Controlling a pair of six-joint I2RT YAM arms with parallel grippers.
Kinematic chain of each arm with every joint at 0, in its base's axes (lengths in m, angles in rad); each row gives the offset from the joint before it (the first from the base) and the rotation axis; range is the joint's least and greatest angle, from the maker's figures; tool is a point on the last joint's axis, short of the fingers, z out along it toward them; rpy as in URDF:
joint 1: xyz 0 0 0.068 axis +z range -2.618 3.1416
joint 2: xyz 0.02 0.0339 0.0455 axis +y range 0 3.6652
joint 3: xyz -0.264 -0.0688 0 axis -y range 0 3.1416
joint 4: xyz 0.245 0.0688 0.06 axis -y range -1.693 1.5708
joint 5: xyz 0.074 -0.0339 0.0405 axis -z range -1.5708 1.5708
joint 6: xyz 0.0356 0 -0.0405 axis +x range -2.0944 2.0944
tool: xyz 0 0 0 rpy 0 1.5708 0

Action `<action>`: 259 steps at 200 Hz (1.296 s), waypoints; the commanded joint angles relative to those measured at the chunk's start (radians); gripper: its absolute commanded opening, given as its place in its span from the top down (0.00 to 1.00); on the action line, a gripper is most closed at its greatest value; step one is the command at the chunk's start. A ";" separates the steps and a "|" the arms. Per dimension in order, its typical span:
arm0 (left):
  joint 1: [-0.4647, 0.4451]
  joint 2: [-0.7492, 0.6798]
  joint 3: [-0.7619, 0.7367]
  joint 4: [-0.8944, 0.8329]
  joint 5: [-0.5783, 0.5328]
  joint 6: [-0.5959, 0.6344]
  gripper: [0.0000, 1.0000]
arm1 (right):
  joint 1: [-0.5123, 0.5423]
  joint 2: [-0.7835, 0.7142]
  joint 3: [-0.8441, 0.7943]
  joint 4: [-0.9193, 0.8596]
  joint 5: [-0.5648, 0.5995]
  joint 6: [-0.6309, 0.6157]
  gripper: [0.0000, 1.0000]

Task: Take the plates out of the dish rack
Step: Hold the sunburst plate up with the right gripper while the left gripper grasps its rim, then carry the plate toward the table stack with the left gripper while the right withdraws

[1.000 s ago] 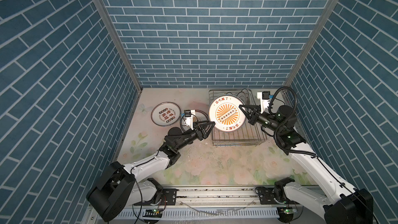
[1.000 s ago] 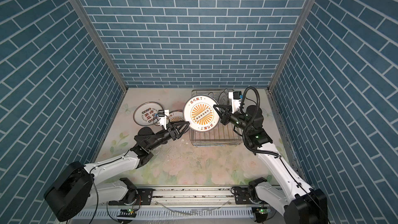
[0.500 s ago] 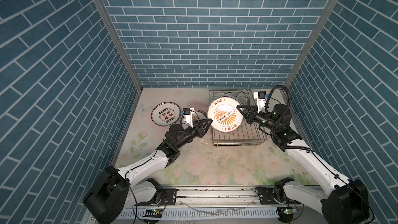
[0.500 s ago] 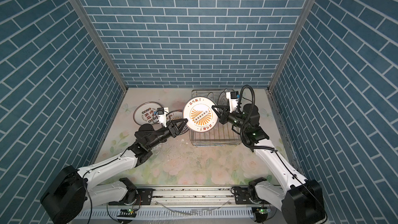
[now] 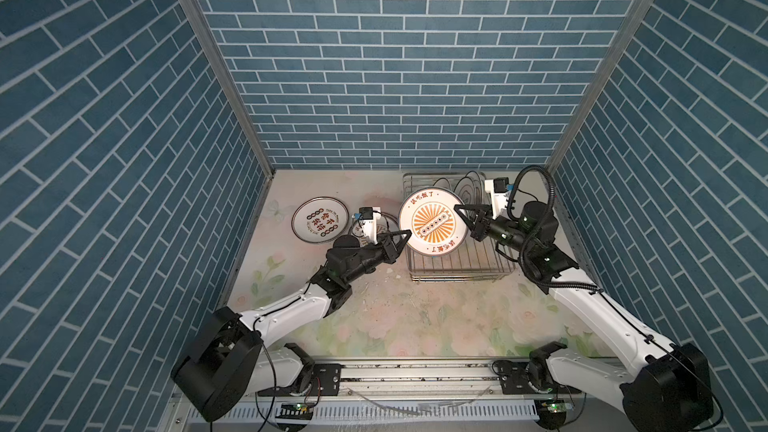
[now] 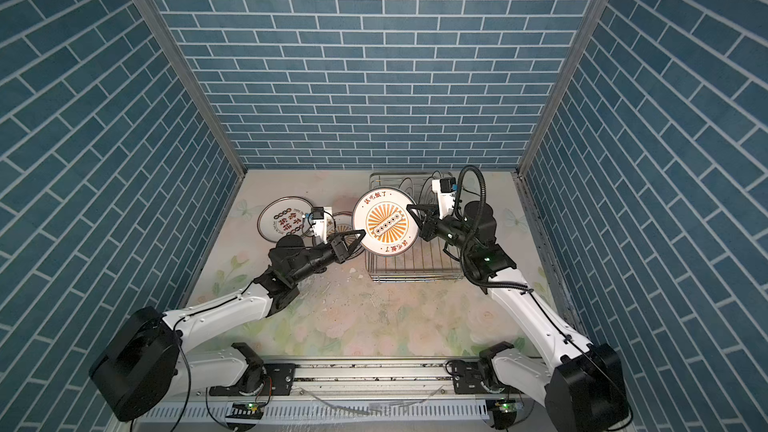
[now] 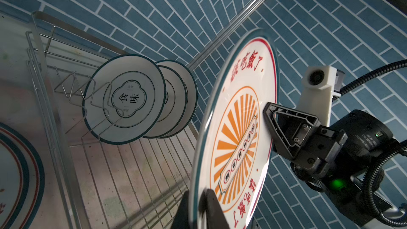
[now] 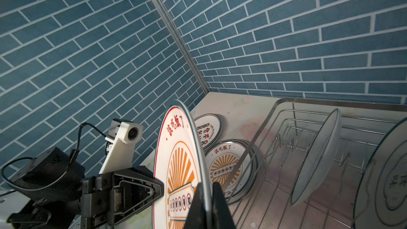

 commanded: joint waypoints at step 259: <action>0.157 -0.103 -0.116 0.038 -0.124 -0.091 1.00 | 0.148 -0.057 0.010 -0.106 0.295 -0.234 0.01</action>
